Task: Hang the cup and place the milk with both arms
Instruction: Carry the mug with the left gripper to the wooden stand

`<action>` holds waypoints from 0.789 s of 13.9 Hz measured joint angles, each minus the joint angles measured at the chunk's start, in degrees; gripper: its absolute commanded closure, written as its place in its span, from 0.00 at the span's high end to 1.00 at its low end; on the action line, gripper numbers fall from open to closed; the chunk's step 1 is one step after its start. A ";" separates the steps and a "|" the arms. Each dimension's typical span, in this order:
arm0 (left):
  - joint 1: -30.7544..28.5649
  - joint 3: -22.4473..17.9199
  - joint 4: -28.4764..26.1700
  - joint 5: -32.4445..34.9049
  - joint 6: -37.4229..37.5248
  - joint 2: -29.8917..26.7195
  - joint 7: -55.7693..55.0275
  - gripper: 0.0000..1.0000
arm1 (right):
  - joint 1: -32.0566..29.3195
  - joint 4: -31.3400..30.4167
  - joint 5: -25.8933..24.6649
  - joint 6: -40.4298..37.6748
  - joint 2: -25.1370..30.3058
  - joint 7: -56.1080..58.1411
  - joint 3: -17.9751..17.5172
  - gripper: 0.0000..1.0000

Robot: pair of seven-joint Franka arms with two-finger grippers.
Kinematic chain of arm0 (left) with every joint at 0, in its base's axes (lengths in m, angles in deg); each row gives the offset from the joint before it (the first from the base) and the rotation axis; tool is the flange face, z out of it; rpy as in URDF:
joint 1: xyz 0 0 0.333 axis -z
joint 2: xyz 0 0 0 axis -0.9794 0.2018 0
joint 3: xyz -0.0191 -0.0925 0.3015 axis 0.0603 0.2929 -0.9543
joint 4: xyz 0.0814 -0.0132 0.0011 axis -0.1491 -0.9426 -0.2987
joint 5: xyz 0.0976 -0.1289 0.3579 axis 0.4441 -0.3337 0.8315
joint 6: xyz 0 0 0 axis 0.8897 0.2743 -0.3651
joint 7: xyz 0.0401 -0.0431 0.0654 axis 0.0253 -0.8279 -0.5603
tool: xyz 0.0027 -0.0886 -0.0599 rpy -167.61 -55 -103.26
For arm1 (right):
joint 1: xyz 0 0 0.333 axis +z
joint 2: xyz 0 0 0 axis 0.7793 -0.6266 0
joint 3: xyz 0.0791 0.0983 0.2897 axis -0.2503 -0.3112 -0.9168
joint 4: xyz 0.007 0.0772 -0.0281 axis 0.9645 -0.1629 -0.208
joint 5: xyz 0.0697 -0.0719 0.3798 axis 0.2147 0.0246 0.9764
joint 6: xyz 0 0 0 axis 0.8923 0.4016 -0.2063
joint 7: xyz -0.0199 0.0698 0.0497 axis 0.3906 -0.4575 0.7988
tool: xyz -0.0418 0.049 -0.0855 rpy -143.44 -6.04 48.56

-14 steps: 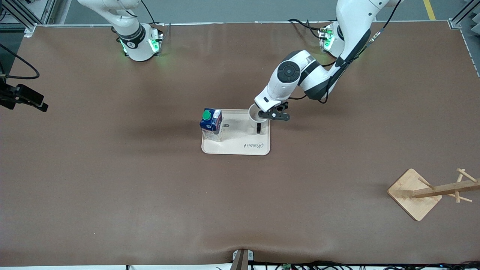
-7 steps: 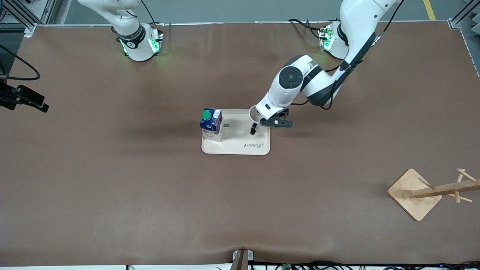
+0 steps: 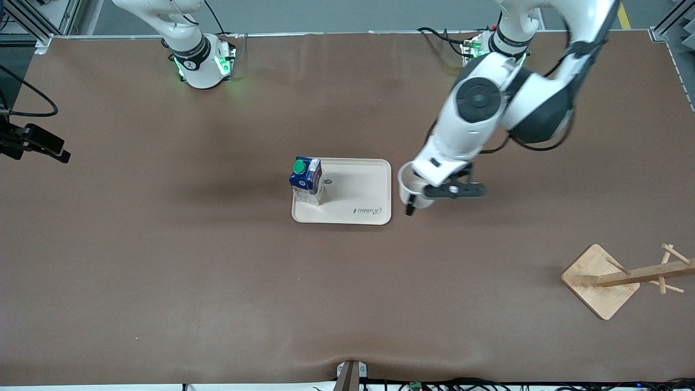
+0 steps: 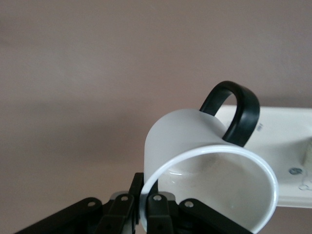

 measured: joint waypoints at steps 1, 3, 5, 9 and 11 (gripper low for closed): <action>-2.86 -0.02 0.42 0.00 0.48 -1.18 3.37 0.00 | 0.00 0.02 0.00 0.00 0.00 0.00 -0.02 1.00; -8.65 -0.03 1.20 -0.01 0.82 -3.03 10.22 0.00 | 0.00 0.05 0.00 0.00 -0.01 0.00 -0.01 1.00; -13.97 -0.06 3.02 -0.03 1.78 -4.00 16.63 0.00 | 0.00 0.08 0.00 0.00 -0.02 0.00 0.00 1.00; -24.74 -0.19 7.51 -1.16 2.94 -4.14 32.18 0.00 | 0.00 0.12 0.00 0.00 -0.02 0.00 -0.03 1.00; -29.56 -0.33 8.83 -4.03 3.00 -3.84 39.24 0.00 | 0.00 0.12 0.00 0.00 -0.03 0.00 -0.03 1.00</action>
